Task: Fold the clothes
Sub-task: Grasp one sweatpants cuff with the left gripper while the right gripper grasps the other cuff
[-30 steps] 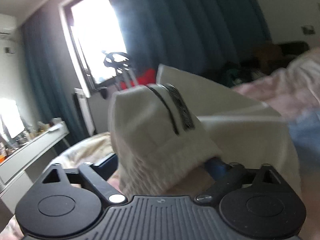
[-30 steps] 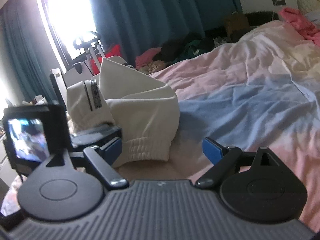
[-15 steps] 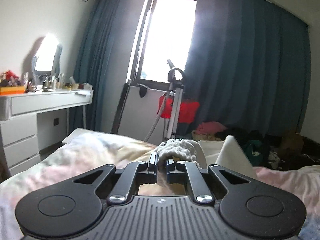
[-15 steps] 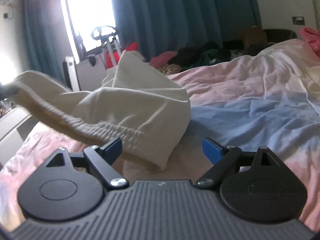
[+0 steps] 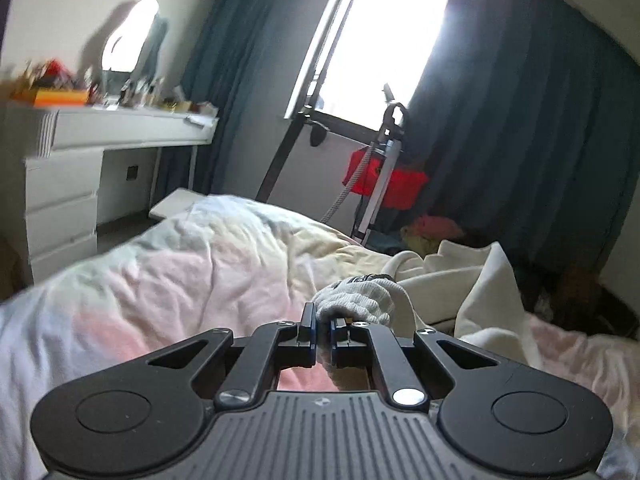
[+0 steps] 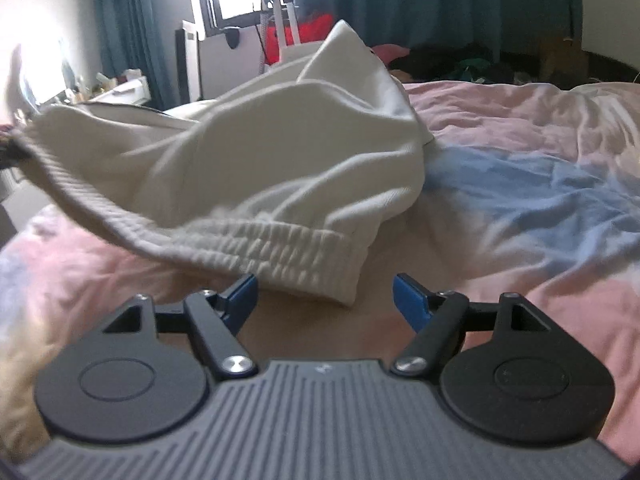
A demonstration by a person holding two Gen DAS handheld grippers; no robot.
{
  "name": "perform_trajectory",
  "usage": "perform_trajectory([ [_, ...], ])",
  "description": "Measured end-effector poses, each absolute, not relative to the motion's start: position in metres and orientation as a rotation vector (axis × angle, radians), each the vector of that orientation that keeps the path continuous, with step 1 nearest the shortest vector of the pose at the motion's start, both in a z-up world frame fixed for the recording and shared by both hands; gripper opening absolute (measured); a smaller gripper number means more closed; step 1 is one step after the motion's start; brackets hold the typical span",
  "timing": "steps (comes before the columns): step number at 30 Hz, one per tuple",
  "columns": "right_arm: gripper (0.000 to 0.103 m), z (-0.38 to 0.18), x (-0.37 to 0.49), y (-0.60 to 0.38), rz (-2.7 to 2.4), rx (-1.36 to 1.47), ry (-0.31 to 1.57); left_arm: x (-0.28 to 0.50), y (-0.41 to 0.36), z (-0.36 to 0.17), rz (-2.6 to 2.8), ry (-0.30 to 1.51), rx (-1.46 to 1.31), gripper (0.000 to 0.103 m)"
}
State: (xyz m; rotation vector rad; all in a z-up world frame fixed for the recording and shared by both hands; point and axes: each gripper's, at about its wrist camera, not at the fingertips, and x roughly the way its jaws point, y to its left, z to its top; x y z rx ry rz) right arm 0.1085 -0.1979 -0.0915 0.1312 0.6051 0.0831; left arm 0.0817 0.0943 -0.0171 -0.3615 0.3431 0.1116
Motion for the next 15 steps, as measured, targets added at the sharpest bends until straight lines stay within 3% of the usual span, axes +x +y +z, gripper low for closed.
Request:
perform_trajectory([
  [3,0.068,-0.104,0.123,-0.202,0.093,0.207,0.606,0.087,0.098,-0.021,0.114,0.371,-0.446,0.006],
  [7,0.067,-0.099,0.119,-0.193,0.098,0.147,0.555,0.093,0.113,-0.025,0.126,0.392,-0.535,0.006],
  [15,0.064,-0.103,0.118,-0.186,0.086,0.089,0.629,0.095,0.121,-0.027,0.168,0.422,-0.541,0.006],
])
